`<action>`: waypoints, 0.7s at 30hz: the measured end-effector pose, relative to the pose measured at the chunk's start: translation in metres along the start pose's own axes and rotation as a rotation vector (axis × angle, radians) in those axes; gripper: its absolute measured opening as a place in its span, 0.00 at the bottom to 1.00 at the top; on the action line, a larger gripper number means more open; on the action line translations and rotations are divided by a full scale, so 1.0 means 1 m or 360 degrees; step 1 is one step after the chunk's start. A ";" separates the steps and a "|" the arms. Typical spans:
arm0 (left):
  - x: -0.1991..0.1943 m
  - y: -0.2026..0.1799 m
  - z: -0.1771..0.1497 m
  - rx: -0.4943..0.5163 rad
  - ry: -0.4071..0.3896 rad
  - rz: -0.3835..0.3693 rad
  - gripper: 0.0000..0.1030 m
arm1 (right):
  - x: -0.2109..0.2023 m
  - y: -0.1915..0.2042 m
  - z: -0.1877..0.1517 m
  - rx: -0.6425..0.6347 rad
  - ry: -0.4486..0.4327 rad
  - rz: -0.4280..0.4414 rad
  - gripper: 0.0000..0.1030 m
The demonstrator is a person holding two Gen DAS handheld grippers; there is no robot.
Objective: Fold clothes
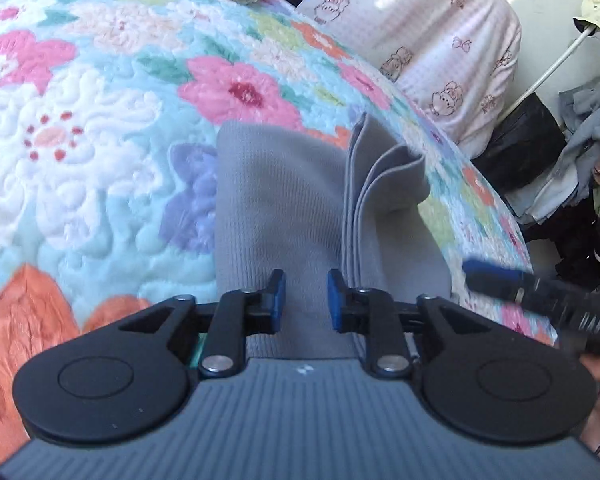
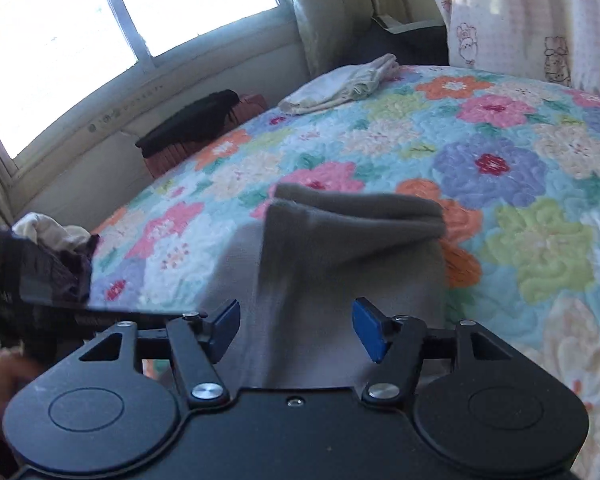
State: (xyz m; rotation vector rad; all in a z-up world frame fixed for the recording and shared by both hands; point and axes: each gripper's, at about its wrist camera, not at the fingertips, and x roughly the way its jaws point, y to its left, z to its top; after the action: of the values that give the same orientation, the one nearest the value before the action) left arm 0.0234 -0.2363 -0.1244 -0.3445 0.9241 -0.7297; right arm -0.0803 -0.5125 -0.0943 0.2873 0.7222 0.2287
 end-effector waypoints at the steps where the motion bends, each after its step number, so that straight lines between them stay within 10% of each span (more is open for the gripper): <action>1: 0.001 -0.004 0.003 0.0026 -0.0009 -0.0029 0.33 | -0.004 -0.004 -0.007 -0.0009 0.0030 -0.0045 0.66; 5: 0.024 -0.039 0.021 0.0360 0.0097 -0.0043 0.65 | -0.015 -0.021 -0.027 0.0015 0.0140 -0.0117 0.66; 8: 0.056 -0.068 0.025 0.0754 0.0149 0.0208 0.68 | -0.015 -0.037 -0.036 0.0053 0.0162 -0.0162 0.66; 13: 0.084 -0.071 0.050 0.0658 0.0157 0.0116 0.68 | 0.001 -0.069 -0.017 0.0170 0.0036 -0.0091 0.66; 16: 0.091 -0.066 0.064 0.0554 0.0123 0.0027 0.48 | 0.023 -0.079 0.012 0.0164 -0.0015 -0.0124 0.64; 18: 0.099 -0.063 0.072 0.0529 0.0145 0.0016 0.08 | 0.043 -0.078 0.030 0.0067 0.0029 -0.0149 0.60; 21: 0.100 -0.061 0.078 0.0522 0.0108 -0.0028 0.07 | 0.071 -0.077 0.046 0.0015 0.0067 -0.0157 0.57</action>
State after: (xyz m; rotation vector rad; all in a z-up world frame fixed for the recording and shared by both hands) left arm 0.1009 -0.3529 -0.1052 -0.0389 0.8485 -0.8982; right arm 0.0110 -0.5714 -0.1309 0.2559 0.7771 0.1380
